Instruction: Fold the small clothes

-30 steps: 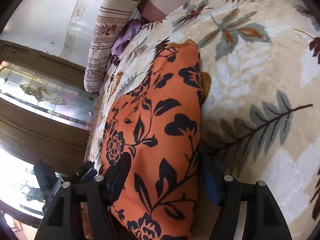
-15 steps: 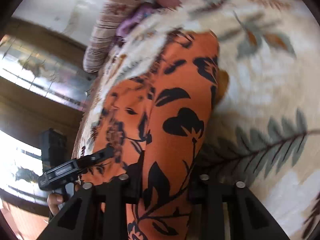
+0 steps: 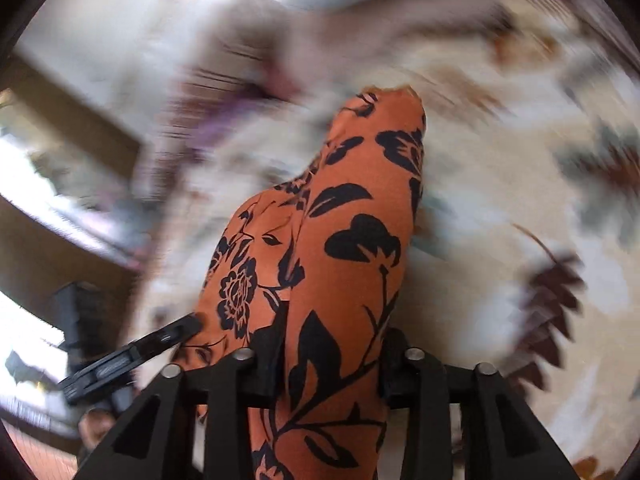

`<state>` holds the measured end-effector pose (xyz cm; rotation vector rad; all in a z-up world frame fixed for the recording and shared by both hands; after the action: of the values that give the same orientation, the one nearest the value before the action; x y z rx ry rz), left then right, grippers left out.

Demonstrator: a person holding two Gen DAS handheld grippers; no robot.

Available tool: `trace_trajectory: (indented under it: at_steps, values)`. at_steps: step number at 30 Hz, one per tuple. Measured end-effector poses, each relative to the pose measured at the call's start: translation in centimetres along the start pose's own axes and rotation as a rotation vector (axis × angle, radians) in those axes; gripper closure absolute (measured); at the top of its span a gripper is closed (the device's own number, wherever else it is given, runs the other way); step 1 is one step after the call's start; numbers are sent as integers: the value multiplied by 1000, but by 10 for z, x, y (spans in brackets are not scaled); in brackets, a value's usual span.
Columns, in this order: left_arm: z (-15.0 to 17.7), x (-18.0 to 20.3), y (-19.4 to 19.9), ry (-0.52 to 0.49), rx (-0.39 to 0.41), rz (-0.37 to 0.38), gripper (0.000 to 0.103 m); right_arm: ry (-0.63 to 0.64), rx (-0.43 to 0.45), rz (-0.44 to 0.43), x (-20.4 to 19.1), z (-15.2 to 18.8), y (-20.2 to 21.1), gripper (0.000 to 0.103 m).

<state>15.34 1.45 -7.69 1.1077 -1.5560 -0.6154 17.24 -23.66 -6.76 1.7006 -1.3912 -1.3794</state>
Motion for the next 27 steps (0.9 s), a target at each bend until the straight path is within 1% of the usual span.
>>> trace_trajectory:
  at_steps: [1,2,3,5,7,8,10,11,12,13,14,16,17,18,19,20,22,23,27]
  values:
    - [4,-1,5,-1,31,1,43,-13,8,-8,7,6,-1,51]
    - [6,0,11,-17,55,-30,39,-21,36,-32,11,11,3,49]
    - [9,3,18,-39,75,-66,35,-14,72,-3,9,15,10,46]
    - [16,7,31,-80,106,-98,35,15,163,45,-2,20,29,46]
    - [20,8,41,-115,127,-122,35,39,240,35,-19,26,50,45]
    - [23,5,48,-127,137,-133,35,62,263,6,-29,30,59,44]
    - [31,4,61,-149,162,-158,35,108,281,-53,-48,40,69,41]
    - [32,5,65,-149,168,-167,35,125,282,-68,-54,50,70,38]
    - [36,6,68,-150,179,-178,35,139,271,-66,-59,58,65,32]
    - [35,4,67,-151,182,-184,35,157,247,-49,-65,66,55,31]
    - [36,6,68,-158,183,-194,35,171,209,-10,-66,70,41,31]
    - [41,9,72,-173,189,-216,35,157,113,74,-59,71,14,31]
    - [45,10,76,-181,191,-219,35,153,120,80,-59,72,17,31]
    - [49,13,81,-193,199,-224,33,157,145,80,-63,72,25,31]
    - [52,15,86,-197,209,-232,28,169,168,93,-68,73,34,31]
    - [54,16,89,-198,218,-238,26,186,197,114,-73,73,43,30]
    - [58,21,101,-191,255,-237,25,212,248,150,-80,77,61,26]
    - [60,23,105,-188,265,-232,25,224,275,168,-83,80,70,25]
    - [72,42,130,-193,312,-210,25,239,324,215,-82,93,92,25]
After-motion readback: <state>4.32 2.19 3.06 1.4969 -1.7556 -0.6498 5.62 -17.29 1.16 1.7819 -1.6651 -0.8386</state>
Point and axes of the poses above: each gripper's, at about its wrist camera, not at the fingertips, and y roughly against the way its jaws point, x to its right, z to its underside, the point moved 1 cm from there along -y, roughly the way its jaws point, and after that the axes turned 6 degrees about z, right-handed, at the moved point
